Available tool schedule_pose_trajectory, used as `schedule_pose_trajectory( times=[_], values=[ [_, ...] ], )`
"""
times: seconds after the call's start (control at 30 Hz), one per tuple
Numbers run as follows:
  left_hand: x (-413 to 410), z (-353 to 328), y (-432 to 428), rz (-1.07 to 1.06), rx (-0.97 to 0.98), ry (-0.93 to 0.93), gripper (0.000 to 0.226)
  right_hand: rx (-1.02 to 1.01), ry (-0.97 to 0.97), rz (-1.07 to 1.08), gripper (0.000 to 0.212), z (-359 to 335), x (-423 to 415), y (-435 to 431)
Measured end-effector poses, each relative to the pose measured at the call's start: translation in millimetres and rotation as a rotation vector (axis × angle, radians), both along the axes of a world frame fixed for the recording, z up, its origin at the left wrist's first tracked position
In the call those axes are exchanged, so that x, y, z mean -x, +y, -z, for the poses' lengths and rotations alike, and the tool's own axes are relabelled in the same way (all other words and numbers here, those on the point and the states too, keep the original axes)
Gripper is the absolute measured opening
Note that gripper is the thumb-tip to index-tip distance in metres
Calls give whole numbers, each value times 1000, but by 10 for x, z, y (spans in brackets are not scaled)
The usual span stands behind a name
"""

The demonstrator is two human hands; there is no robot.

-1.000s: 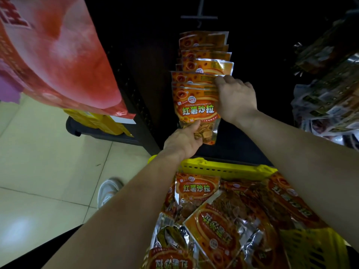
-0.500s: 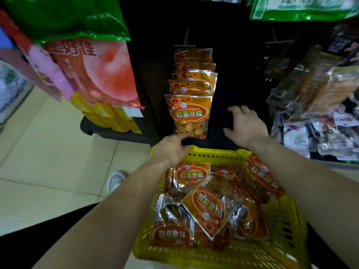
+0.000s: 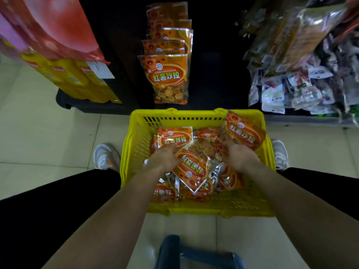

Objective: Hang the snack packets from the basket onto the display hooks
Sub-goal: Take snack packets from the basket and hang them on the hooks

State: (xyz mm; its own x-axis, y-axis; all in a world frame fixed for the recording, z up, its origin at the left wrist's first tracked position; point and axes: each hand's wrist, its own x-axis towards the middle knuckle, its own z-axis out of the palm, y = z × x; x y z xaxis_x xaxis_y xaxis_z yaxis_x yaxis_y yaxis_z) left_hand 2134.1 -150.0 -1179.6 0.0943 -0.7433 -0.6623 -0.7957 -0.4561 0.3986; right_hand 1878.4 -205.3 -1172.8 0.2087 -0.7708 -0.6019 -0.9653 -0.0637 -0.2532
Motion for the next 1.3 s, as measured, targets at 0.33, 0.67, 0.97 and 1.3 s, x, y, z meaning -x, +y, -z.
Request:
schedule_pose_trajectory(
  times=[0.33, 0.67, 0.97, 1.3],
  values=[
    [-33, 361, 21, -40, 58, 22, 42, -150, -45, -82, 72, 501, -348, 197],
    [-175, -178, -82, -112, 205, 219, 24, -32, -229, -275, 85, 171, -772, -80],
    [-458, -539, 22, -169, 313, 262, 36, 3, -294, -345, 66, -64, -1002, -206],
    [-457, -392, 77, -284, 169, 344, 30, -143, -576, 67, 4, 100, -625, 47]
  ],
)
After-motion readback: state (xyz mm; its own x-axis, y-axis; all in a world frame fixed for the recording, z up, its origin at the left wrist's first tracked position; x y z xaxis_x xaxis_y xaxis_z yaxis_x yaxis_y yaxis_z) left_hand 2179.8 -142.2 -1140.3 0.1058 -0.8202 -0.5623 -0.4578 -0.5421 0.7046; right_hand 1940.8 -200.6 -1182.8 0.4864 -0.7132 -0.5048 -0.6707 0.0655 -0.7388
